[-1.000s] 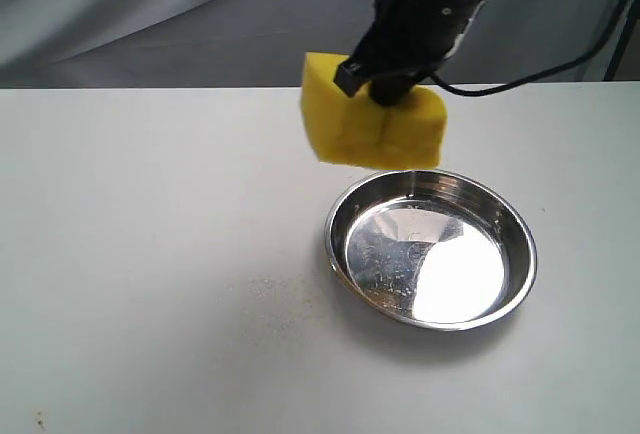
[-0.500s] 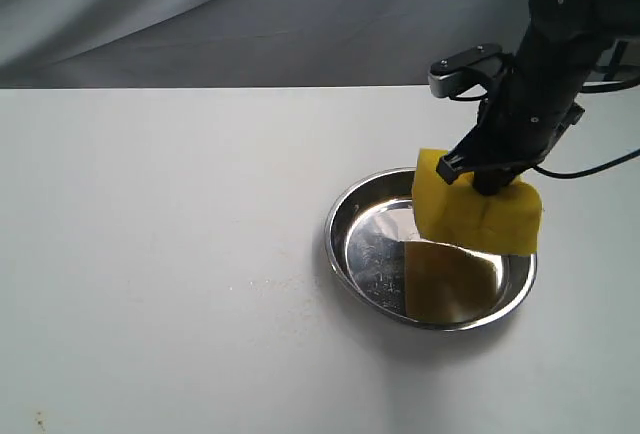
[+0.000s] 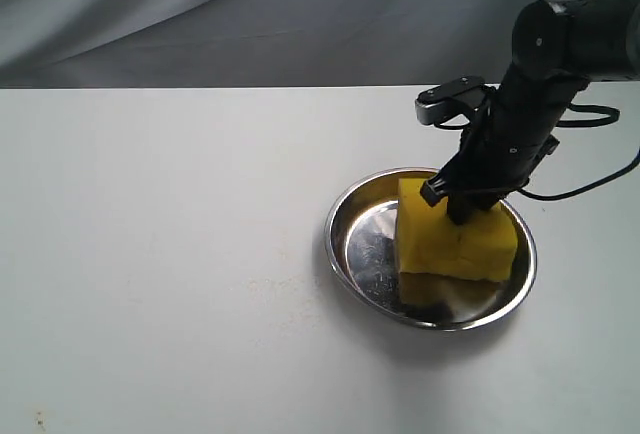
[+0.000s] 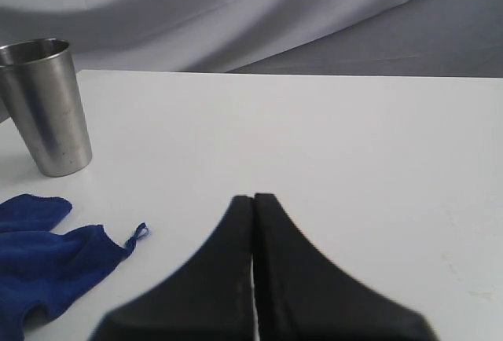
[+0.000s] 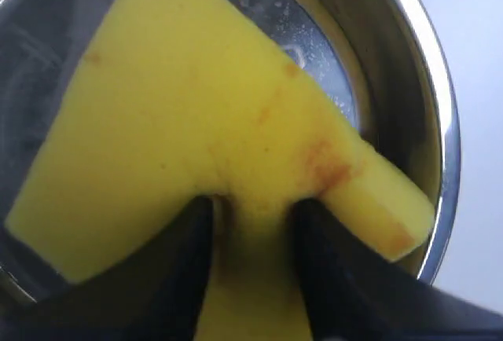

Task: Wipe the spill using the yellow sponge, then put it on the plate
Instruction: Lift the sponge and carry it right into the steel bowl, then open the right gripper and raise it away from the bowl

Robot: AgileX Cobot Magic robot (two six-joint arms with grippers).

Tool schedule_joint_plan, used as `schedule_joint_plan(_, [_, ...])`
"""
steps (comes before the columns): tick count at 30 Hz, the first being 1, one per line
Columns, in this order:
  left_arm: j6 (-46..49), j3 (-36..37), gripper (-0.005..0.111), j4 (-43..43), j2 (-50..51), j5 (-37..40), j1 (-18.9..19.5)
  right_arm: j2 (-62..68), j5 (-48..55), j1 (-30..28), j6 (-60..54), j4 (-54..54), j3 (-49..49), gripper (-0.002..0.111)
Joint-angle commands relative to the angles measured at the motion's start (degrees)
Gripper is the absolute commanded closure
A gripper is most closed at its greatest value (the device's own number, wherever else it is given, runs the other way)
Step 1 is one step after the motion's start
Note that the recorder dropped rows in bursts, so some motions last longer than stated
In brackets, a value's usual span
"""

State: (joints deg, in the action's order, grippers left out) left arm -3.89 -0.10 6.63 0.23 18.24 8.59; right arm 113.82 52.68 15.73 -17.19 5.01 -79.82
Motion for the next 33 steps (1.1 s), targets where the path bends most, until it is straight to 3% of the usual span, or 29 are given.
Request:
schedule_joint_plan(1, [-0.2, 0.1, 0.107, 0.0, -0.2, -0.2, -0.2, -0.2, -0.4, -0.3, -0.8, 0.7, 0.0, 0.051])
schedule_joint_plan(4, [-0.2, 0.1, 0.107, 0.0, -0.2, -0.2, -0.2, -0.4, 0.1, -0.3, -0.8, 2.6, 0.0, 0.037])
schedule_joint_plan(10, [-0.2, 0.1, 0.107, 0.0, -0.2, -0.2, -0.2, -6.3, -0.9, -0.3, -0.8, 2.8, -0.3, 0.035])
schedule_joint_plan(13, [-0.2, 0.1, 0.107, 0.0, -0.2, -0.2, -0.2, -8.7, 1.1, -0.3, 5.8, -1.1, -0.3, 0.047])
schedule_joint_plan(18, [-0.2, 0.1, 0.107, 0.0, -0.2, -0.2, -0.2, -9.5, 9.7, -1.9, 20.6, -17.9, 0.1, 0.1])
schedule_joint_plan(19, [-0.2, 0.1, 0.107, 0.0, -0.2, -0.2, -0.2, -9.7, 10.9, -2.7, 20.7, -18.0, 0.6, 0.106])
schedule_joint_plan(22, [-0.2, 0.1, 0.107, 0.0, -0.2, -0.2, -0.2, -11.3, 12.6, -6.8, 20.9, -18.0, 4.6, 0.108])
schedule_joint_plan(28, [-0.2, 0.1, 0.107, 0.0, -0.2, -0.2, -0.2, -23.4, 1.6, -14.2, 21.0, -13.3, 20.3, 0.108])
schedule_joint_plan(33, [-0.2, 0.1, 0.107, 0.0, -0.2, -0.2, -0.2, -35.1, -2.9, -15.7, 22.0, -11.9, 30.1, 0.108])
